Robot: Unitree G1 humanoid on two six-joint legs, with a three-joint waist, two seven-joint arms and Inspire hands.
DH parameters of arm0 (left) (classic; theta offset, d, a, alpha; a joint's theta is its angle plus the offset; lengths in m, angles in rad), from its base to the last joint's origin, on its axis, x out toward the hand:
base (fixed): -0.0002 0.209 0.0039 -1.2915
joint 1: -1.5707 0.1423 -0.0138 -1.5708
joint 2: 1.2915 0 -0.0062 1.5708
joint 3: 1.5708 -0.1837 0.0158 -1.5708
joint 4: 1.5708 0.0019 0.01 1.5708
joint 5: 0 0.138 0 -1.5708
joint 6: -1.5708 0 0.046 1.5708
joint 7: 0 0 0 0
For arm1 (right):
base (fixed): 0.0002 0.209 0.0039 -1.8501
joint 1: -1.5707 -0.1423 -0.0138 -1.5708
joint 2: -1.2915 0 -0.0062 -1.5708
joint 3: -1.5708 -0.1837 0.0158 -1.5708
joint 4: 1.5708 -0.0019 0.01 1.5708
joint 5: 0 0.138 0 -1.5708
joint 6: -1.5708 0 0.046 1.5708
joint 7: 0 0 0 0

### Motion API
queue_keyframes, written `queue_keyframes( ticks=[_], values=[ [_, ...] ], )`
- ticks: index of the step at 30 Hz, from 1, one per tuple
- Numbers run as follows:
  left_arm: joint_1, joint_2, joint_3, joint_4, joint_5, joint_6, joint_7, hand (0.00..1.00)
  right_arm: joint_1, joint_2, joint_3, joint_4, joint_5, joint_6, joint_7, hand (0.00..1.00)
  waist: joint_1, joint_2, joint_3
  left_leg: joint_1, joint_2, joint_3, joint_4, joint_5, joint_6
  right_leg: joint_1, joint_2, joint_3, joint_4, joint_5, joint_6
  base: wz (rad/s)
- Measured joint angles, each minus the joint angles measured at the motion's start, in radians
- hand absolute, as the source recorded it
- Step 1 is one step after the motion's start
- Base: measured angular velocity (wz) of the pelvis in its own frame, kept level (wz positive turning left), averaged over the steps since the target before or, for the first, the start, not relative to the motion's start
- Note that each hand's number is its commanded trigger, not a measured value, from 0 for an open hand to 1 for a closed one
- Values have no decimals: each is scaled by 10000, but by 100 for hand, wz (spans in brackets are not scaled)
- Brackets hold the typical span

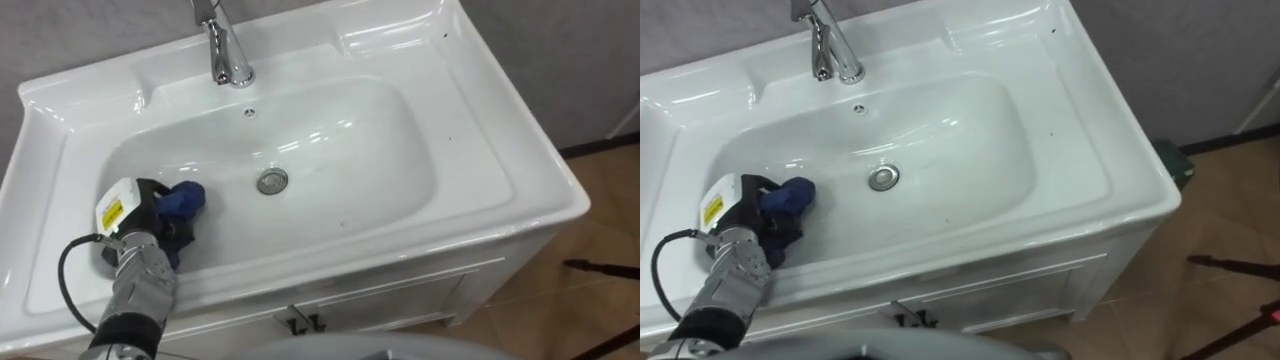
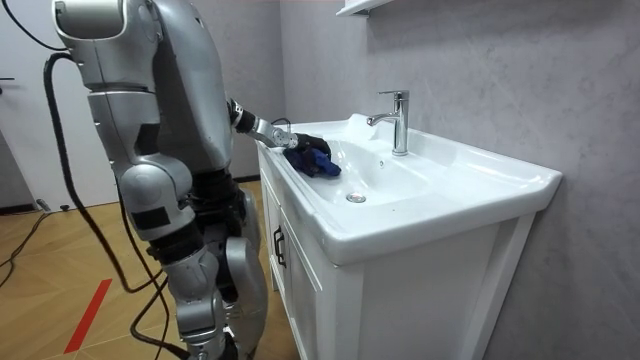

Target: Wipe basin

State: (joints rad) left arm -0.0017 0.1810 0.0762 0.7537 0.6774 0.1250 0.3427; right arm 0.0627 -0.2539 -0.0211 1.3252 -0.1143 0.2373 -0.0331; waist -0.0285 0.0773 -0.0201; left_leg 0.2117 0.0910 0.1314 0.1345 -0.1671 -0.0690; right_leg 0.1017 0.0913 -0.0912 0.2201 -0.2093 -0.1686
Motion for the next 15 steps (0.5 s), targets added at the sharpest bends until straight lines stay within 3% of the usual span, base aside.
queue_keyframes(
  ticks=[5, 10, 15],
  values=[
    [-237, 58, -113, -311, -105, -12, -22, 100, -28, -4, 421, -65, 723, -298, 9, 0, -68, -89, 68, -266, -3, -44, 4, 0, -2, -177, -38, -222, -64, -2, 4, 14],
    [-246, 139, -293, -366, -246, 5, -97, 100, -24, 3, 614, -66, 809, -506, 38, 0, -86, -85, 77, -250, -5, -100, -6, -1, -3, -147, -41, -246, -120, -2, 4, 3],
    [-303, 150, -397, -495, -795, 27, -66, 100, -1, 7, 867, -96, 925, -738, 186, 0, -337, -118, 130, -349, -2, -129, 5, -2, -5, -140, -70, -480, -139, -1, 4, 14]
  ],
)
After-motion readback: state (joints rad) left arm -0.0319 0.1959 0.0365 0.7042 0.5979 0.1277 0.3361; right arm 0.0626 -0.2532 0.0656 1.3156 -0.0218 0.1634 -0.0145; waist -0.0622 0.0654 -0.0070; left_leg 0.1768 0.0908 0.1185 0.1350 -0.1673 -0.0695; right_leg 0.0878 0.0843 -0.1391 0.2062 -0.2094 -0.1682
